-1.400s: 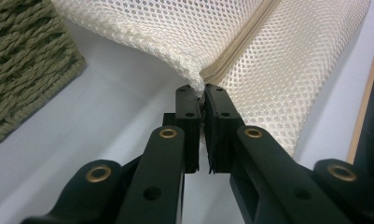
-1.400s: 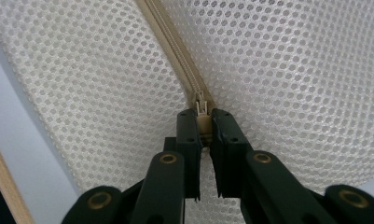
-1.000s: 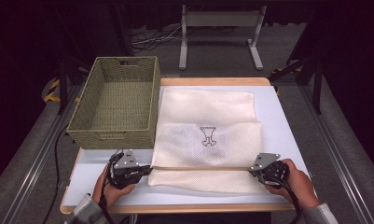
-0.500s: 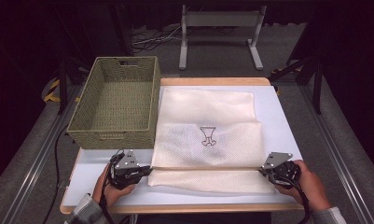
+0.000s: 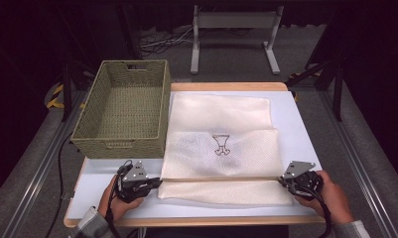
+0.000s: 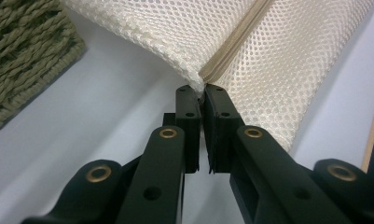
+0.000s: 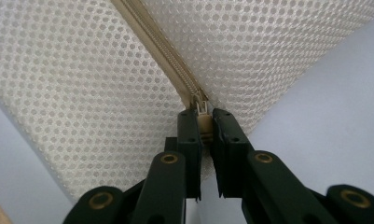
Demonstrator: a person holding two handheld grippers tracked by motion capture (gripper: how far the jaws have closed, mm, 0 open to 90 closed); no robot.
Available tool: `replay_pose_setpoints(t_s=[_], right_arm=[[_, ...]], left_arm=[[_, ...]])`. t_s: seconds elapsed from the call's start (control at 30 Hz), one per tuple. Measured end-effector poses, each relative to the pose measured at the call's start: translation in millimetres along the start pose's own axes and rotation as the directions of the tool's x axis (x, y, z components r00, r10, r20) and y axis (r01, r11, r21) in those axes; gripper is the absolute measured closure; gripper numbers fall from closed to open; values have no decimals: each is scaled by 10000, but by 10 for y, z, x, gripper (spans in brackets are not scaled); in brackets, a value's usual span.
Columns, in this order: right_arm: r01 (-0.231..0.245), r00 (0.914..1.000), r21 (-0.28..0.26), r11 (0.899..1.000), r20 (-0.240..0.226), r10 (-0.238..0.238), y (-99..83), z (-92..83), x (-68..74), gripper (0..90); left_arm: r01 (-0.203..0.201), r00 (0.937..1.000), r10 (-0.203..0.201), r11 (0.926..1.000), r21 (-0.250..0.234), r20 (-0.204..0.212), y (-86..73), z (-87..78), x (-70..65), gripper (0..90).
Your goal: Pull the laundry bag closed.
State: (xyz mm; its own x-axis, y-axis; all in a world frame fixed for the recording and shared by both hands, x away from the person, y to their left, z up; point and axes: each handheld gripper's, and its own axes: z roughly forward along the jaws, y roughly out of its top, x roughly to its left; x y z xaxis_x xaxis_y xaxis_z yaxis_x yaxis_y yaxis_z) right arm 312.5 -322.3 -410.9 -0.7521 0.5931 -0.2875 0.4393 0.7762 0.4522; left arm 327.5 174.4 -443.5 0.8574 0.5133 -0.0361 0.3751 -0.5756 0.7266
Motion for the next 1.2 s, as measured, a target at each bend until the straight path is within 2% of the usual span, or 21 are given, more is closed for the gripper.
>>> replay_pose_setpoints(t_s=[0.3, 0.4, 0.63, 1.03, 1.2], right_arm=[[-205, 9997, -155, 9997, 104, 206, -23, 26, -32, 821], [-165, 9997, -189, 9997, 180, 169, -25, 40, -33, 820], [-555, 9979, -402, 9977, 317, 568, -41, 78, -76, 817], [-779, 9967, -650, 9948, 182, 792, -71, 25, -85, 791], [-950, 9951, -842, 9919, 182, 969, -84, -22, -92, 773]], left_arm=[[-129, 9999, 129, 9999, -16, -10, -2, 24, -16, 850], [-321, 9995, 321, 9995, 17, -58, 3, 43, -25, 846], [-406, 9991, 407, 9992, 67, -140, 20, 90, -20, 837], [-498, 9986, 497, 9988, -16, -152, -5, 34, -37, 784], [-485, 9981, 479, 9987, -154, -390, -17, -38, -38, 755]])
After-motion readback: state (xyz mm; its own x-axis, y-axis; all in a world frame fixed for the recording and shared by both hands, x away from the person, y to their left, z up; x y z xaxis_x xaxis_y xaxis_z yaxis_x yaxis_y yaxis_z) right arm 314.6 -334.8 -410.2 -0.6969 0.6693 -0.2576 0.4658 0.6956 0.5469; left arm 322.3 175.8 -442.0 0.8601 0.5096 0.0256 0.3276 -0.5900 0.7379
